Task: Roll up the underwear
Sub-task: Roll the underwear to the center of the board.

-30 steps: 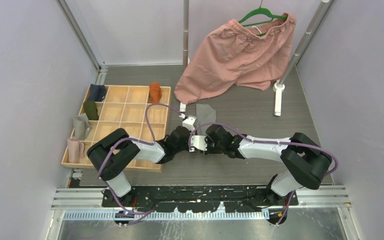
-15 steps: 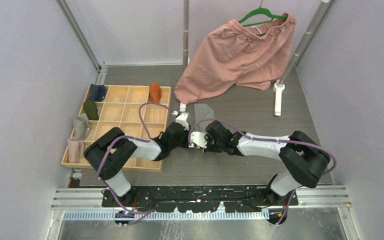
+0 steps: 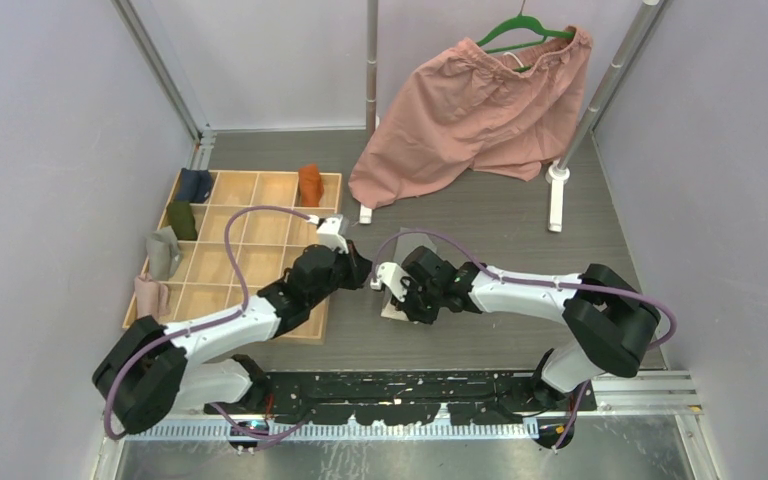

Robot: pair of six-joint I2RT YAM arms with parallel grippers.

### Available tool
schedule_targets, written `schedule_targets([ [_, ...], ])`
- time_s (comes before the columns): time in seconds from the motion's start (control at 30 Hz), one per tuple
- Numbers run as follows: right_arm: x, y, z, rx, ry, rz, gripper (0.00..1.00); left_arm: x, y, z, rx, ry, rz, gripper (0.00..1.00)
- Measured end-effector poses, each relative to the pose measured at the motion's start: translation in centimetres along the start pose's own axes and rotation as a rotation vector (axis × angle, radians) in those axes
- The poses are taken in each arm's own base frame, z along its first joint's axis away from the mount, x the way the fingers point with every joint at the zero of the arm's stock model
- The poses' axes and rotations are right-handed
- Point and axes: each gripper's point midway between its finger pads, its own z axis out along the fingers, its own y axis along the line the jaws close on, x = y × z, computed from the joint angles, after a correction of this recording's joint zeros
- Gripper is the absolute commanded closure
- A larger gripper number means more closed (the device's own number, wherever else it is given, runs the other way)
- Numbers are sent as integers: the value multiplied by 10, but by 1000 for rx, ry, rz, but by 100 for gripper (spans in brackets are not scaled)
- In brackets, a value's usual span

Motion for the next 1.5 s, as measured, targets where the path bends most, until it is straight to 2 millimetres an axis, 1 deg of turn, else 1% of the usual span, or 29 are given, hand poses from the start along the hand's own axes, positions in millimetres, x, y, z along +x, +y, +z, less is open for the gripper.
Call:
schedule_targets([
  [0.1,-4,13,0,-55,-20,96,98,-2,4,-12,-13,-12,-9,99],
  [0.3,-25,36,-1,-166,-90,274,97,12,17,-27,-43,13,-12,99],
  [0.4,-33,44,-2,-219,-120,362,96,14,19,-32,-45,17,-14,99],
  [0.5,-36,48,-4,-264,-134,452,97,12,17,-36,-33,9,-16,99],
  [0.6,-37,45,-4,-300,-141,561,99,13,13,-37,-12,16,-15,99],
  [0.73,-32,33,-1,-345,-159,747,99,18,3,-37,44,45,-9,99],
  [0.87,-26,28,-2,-389,-174,883,98,28,-8,-35,110,92,-1,99],
  [1.03,-36,21,-7,-444,-222,959,95,45,-17,-32,172,158,28,99],
  [1.13,-40,18,-7,-472,-237,985,94,54,-23,-30,205,192,42,99],
  [1.33,-31,18,1,-497,-199,1046,94,61,-31,-28,242,220,62,99],
  [1.5,-29,14,2,-492,-195,1075,91,64,-31,-26,240,228,64,99],
])
